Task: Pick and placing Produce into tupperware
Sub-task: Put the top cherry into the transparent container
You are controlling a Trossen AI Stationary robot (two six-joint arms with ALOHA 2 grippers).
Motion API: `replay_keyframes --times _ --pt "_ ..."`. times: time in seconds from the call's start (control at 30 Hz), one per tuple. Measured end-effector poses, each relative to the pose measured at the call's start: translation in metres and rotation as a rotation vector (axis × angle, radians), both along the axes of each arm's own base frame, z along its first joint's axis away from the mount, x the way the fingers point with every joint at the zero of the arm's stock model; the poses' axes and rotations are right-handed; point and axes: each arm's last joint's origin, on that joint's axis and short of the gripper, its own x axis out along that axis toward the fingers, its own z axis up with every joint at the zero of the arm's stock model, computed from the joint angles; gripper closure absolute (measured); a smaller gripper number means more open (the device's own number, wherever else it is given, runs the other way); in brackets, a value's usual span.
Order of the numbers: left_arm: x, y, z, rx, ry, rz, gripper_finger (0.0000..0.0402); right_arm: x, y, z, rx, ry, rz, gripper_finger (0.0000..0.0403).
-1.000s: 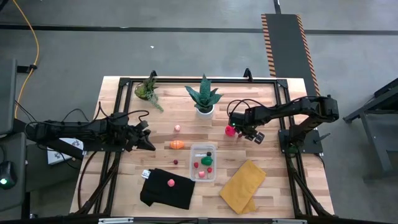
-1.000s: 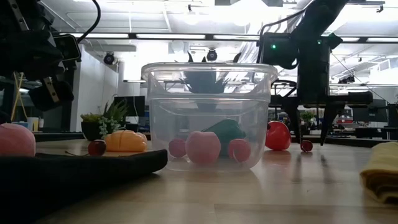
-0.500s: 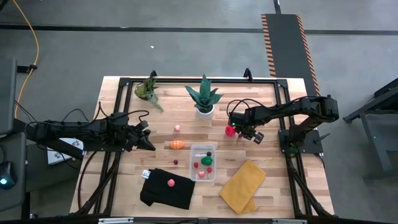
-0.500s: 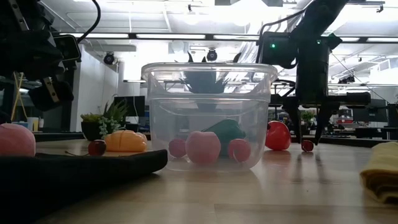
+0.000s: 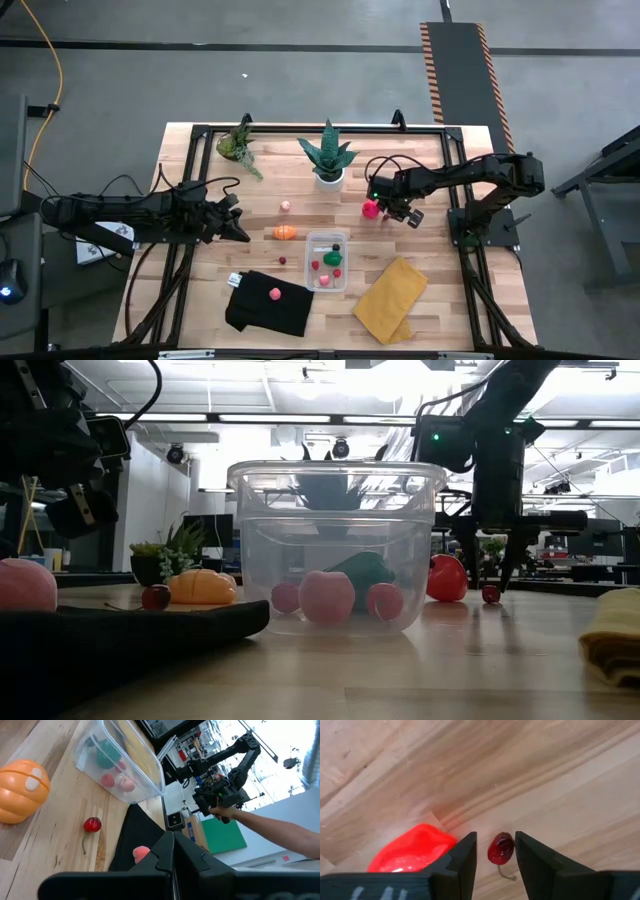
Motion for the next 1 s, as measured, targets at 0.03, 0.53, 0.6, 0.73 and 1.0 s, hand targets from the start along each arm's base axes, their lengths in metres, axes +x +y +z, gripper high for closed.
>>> replay_keyframes --times 0.03,0.53,0.6,0.73,1.0 --pt "0.0000 0.0000 0.0001 0.000 0.000 0.000 0.0401 0.0000 -0.0004 0.0000 0.004 -0.001 -0.002 0.0280" --pt "0.0000 0.0000 0.0000 0.005 -0.002 -0.001 0.0401 -0.0004 0.0007 -0.0014 0.032 0.009 -0.007 0.0280" --pt "0.0000 0.0000 0.0000 0.006 -0.003 -0.001 0.0401 0.0006 0.0009 -0.0041 0.043 0.015 0.001 0.0280" --pt "0.0000 0.0000 -0.0001 0.006 -0.003 -0.001 0.0401 0.0030 0.0001 -0.0076 0.028 0.012 0.011 0.0280" --pt "0.0000 0.0000 0.0000 0.006 -0.003 -0.001 0.0401 0.0037 0.0002 -0.0076 0.033 0.005 0.014 0.0281"
